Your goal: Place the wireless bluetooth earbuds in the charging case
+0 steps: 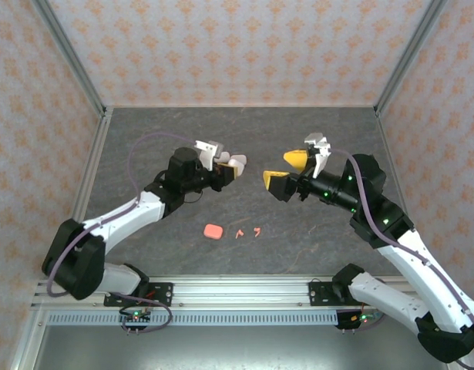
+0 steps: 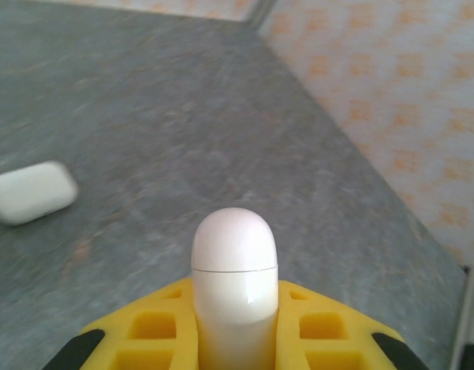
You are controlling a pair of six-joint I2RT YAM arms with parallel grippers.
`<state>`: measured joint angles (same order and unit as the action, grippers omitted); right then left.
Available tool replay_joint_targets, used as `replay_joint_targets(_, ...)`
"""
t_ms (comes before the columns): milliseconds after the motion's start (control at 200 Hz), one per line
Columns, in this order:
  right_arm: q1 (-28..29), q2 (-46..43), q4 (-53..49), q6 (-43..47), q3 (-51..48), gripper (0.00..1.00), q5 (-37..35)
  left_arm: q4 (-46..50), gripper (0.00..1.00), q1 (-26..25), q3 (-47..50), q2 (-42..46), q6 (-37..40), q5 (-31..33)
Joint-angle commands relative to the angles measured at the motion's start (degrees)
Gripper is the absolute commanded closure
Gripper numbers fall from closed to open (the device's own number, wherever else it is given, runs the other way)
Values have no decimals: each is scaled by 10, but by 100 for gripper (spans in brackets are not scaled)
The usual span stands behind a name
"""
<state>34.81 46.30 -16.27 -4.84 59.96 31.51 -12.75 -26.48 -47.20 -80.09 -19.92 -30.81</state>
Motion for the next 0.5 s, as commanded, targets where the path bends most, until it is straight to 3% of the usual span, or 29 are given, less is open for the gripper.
replay_joint_targets(0, -4, -7, 38, -13, -15, 1, -37, 1, 100, 35, -22, -39, -24, 0)
replay_joint_targets(210, -7, -5, 40, -32, -27, 1, -44, -14, 100, 77, -39, -130, -36, -22)
replay_joint_targets(495, -11, -8, 16, -38, -29, 1, -76, -34, 99, 81, -62, -222, -57, -24)
